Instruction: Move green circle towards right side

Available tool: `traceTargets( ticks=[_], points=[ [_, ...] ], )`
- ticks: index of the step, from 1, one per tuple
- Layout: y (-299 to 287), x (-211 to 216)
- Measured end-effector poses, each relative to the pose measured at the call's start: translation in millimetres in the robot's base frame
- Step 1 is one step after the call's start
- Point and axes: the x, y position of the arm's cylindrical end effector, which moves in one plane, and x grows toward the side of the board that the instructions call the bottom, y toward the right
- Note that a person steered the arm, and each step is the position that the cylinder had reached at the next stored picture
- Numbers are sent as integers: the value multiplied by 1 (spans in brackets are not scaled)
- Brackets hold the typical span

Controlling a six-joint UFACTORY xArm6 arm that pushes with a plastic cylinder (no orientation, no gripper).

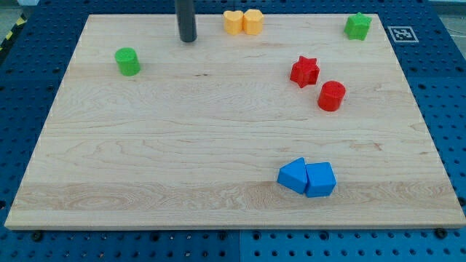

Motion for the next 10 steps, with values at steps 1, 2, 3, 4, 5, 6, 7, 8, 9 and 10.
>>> traceTargets(
  ticks=[1,2,3,4,5,6,7,8,9,10],
  points=[
    [-28,0],
    [-55,0],
    [-78,0],
    [-80,0],
    [-82,0],
    [-88,0],
    [-88,0],
    [-101,0],
    [-102,0],
    [-120,0]
  ],
)
